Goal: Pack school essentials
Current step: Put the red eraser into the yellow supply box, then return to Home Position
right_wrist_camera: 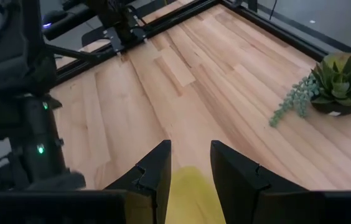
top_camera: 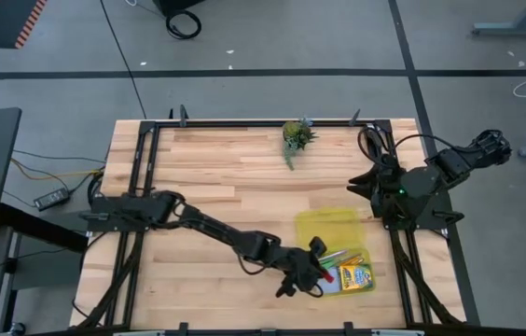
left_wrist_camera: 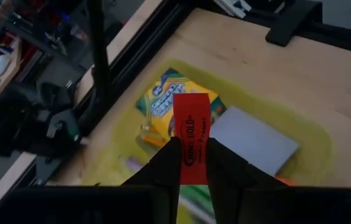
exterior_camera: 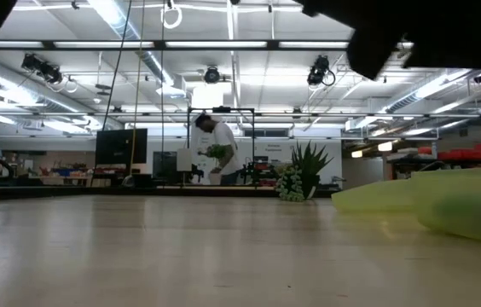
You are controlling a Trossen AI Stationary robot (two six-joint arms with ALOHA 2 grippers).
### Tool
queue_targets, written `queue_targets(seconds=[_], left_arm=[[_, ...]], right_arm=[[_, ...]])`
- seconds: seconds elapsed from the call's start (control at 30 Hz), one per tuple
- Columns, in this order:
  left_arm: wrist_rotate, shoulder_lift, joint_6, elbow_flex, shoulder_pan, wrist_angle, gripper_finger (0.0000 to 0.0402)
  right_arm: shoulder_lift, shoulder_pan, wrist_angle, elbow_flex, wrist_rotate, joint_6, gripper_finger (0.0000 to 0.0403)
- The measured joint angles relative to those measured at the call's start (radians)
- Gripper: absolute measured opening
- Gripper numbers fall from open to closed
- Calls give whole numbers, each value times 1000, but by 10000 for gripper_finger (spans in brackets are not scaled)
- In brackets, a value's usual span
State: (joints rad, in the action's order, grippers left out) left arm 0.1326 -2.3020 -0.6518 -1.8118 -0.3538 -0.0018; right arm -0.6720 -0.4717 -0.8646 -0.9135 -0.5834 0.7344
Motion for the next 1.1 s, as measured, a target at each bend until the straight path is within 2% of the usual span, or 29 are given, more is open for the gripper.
queue_targets(seconds=[0.13, 0.33, 0.73, 0.9, 1.1], left_arm=[[-20, -72, 0, -79, 0, -2, 65], [-23, -123, 14, -101, -4, -6, 80], [-6, -132, 115, -100, -4, -34, 184], [4, -94, 146, -100, -9, -61, 198], [21, -63, 222, -100, -4, -163, 188]], right_arm=[[1, 0, -2, -3, 0, -26, 119], [4, 0, -1, -3, 0, -47, 119], [6, 0, 2, -4, 14, -37, 119], [7, 0, -25, -5, 100, -16, 119], [7, -3, -125, 8, 205, 31, 119]])
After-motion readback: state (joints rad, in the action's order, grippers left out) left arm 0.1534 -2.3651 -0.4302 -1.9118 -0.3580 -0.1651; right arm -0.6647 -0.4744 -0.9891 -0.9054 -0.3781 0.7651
